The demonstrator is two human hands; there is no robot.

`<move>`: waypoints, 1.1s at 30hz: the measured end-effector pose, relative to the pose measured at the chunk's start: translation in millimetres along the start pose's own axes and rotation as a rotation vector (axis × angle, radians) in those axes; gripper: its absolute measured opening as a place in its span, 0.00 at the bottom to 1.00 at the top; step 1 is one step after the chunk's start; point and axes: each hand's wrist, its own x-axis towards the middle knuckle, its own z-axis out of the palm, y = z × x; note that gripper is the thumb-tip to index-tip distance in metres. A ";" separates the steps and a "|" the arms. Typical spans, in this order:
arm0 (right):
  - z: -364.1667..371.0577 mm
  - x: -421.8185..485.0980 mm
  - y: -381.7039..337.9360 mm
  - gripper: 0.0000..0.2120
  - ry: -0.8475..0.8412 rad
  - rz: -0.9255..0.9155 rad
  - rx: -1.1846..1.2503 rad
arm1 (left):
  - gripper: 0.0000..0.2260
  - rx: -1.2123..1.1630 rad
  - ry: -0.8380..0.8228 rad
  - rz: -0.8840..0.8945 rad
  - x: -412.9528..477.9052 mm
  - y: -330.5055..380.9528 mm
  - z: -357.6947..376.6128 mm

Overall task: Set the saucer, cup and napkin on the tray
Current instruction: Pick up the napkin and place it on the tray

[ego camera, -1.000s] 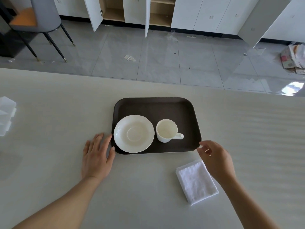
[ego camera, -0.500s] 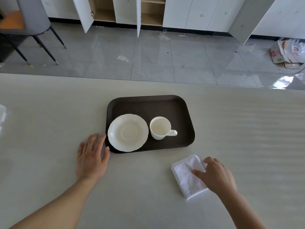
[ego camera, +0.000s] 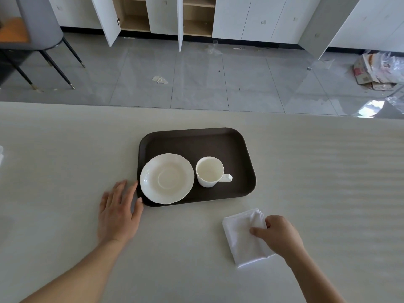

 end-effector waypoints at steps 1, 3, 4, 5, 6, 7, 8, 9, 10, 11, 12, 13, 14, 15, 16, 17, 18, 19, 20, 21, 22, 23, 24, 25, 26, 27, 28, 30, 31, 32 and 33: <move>-0.9 -1.0 -0.2 0.17 -0.004 -0.009 0.083 | 0.25 -0.001 -0.002 -0.003 0.1 0.5 0.0; -10.3 -2.9 -2.3 0.15 0.004 -0.033 0.237 | 0.25 0.001 -0.009 -0.006 0.2 1.2 -0.2; -18.0 -2.4 -4.5 0.14 0.003 -0.045 0.296 | 0.25 0.005 -0.010 -0.005 0.3 1.1 -0.4; -26.7 -1.2 -7.1 0.13 0.000 -0.055 0.344 | 0.25 0.008 -0.010 -0.003 0.6 0.8 -0.5; -36.1 1.4 -10.1 0.12 0.005 -0.063 0.386 | 0.25 0.009 -0.009 -0.001 0.8 0.3 -0.3; -46.0 4.7 -13.5 0.10 0.023 -0.074 0.423 | 0.25 0.010 -0.009 0.000 1.1 -0.2 -0.1; -55.9 8.9 -17.5 0.08 0.050 -0.088 0.457 | 0.25 0.011 -0.010 0.000 1.1 -0.4 0.1; -65.3 13.6 -21.8 0.08 0.081 -0.105 0.495 | 0.25 0.012 -0.011 0.000 1.2 -0.3 0.2; -73.9 19.2 -26.6 0.08 0.114 -0.118 0.540 | 0.25 0.013 -0.010 0.000 1.1 0.0 0.1; -81.2 25.5 -31.6 0.09 0.151 -0.126 0.583 | 0.25 0.014 -0.010 0.001 0.9 0.5 0.2; -86.8 32.1 -37.2 0.09 0.191 -0.130 0.620 | 0.25 0.014 -0.010 0.000 0.5 0.7 -0.2; -90.5 39.2 -43.4 0.10 0.233 -0.130 0.653 | 0.25 0.013 -0.010 -0.001 0.5 1.2 -0.7; -92.0 46.9 -49.9 0.10 0.269 -0.126 0.685 | 0.25 0.011 -0.010 -0.002 0.6 1.6 -1.6; -91.0 54.5 -56.3 0.09 0.293 -0.121 0.717 | 0.25 0.011 -0.011 -0.001 0.8 1.9 -2.3; -87.5 62.2 -62.7 0.08 0.302 -0.110 0.749 | 0.25 0.011 -0.012 -0.001 0.8 2.0 -2.9; -82.6 69.2 -68.7 0.08 0.298 -0.094 0.781 | 0.25 0.009 -0.011 -0.001 0.6 2.3 -3.3; -76.6 76.0 -74.3 0.08 0.288 -0.070 0.813 | 0.25 0.008 -0.010 -0.001 0.5 2.5 -3.7; -69.9 81.9 -79.3 0.08 0.276 -0.038 0.845 | 0.25 0.009 -0.010 0.001 0.2 2.6 -3.8; -63.1 86.7 -83.3 0.08 0.263 0.000 0.881 | 0.25 0.010 -0.011 0.003 -0.1 2.8 -3.8; -56.3 90.6 -86.6 0.08 0.247 0.042 0.925 | 0.25 0.011 -0.011 0.005 -0.1 3.2 -3.8; -49.8 93.6 -89.2 0.09 0.229 0.084 0.975 | 0.25 0.010 -0.009 0.007 0.0 3.4 -3.8; -43.9 95.5 -90.9 0.09 0.212 0.120 1.025 | 0.25 0.010 -0.007 0.007 0.0 3.7 -3.8; -38.6 96.7 -92.3 0.09 0.199 0.147 1.066 | 0.25 0.009 -0.005 0.008 0.0 3.7 -3.7; -34.3 97.7 -93.2 0.10 0.192 0.169 1.090 | 0.25 0.008 -0.006 0.008 -0.1 3.7 -3.5; -31.1 98.2 -93.4 0.12 0.192 0.183 1.098 | 0.25 0.008 -0.007 0.008 -0.1 4.0 -3.6; -28.9 98.6 -93.7 0.13 0.197 0.184 1.087 | 0.25 0.008 -0.008 0.006 -0.1 3.7 -3.4; -28.3 98.3 -93.7 0.14 0.205 0.167 1.047 | 0.25 0.010 -0.008 0.004 0.0 3.1 -3.4; -31.5 97.0 -93.1 0.12 0.205 0.091 0.894 | 0.25 0.011 -0.009 0.003 0.0 2.9 -3.2; -34.2 96.0 -92.6 0.12 0.194 0.044 0.813 | 0.25 0.010 -0.008 0.002 0.2 3.1 -3.2; -37.4 94.5 -91.9 0.12 0.183 0.007 0.739 | 0.25 0.008 -0.008 0.001 0.2 3.3 -3.0; -40.3 93.0 -90.5 0.11 0.171 -0.016 0.675 | 0.25 0.006 -0.008 0.000 0.3 3.4 -2.9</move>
